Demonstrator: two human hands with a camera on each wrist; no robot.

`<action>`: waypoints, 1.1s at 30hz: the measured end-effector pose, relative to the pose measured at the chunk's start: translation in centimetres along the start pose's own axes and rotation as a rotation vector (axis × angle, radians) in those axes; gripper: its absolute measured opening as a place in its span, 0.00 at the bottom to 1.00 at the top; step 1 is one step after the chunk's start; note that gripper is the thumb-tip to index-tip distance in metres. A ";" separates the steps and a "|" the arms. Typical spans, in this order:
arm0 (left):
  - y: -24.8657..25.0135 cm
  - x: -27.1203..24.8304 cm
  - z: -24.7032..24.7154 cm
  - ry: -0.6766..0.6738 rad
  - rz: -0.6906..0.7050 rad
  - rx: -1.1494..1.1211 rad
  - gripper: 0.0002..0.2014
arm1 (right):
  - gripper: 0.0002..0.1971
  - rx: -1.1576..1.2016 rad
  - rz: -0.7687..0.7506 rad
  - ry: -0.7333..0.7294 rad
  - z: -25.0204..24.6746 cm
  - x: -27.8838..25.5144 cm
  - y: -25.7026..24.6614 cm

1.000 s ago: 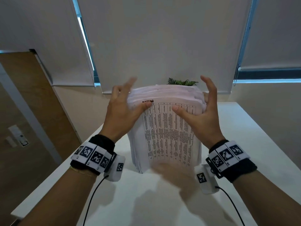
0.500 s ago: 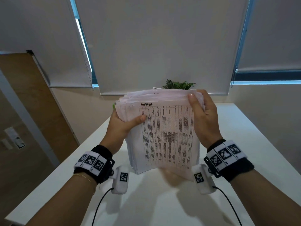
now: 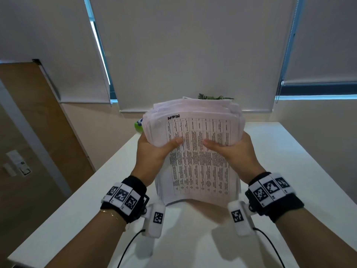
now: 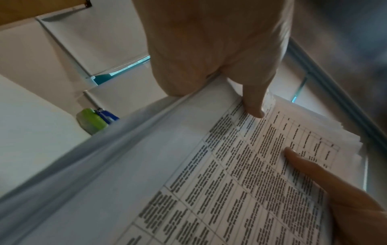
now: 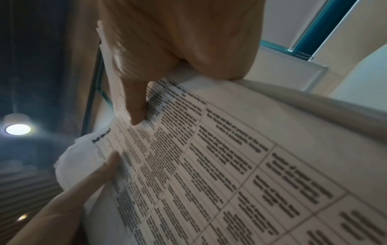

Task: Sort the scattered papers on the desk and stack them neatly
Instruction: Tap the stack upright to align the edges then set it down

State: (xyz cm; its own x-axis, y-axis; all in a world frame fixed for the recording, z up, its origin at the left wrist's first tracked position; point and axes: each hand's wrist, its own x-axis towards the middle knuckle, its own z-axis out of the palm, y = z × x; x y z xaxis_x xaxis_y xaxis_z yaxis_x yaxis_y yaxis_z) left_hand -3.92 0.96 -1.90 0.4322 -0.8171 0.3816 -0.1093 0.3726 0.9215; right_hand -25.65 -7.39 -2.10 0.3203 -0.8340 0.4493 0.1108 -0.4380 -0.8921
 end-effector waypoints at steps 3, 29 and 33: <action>0.4 -0.1 -0.5 -0.015 0.005 -0.017 0.34 | 0.31 0.007 -0.013 -0.027 -0.9 0.1 -0.4; 0.2 -0.3 -1.2 -0.064 -0.015 -0.047 0.23 | 0.23 0.223 -0.029 0.285 -1.7 -1.5 0.2; 0.1 -0.1 -1.4 -0.079 -0.025 -0.057 0.22 | 0.15 0.206 0.004 0.191 -1.9 -1.9 0.5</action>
State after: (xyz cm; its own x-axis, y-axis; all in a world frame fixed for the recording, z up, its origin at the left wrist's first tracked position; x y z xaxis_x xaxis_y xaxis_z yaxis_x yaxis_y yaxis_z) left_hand -2.79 1.72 -1.92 0.3620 -0.8576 0.3654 -0.0473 0.3745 0.9260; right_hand -28.01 -6.63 -3.31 0.1398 -0.8923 0.4292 0.3050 -0.3735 -0.8761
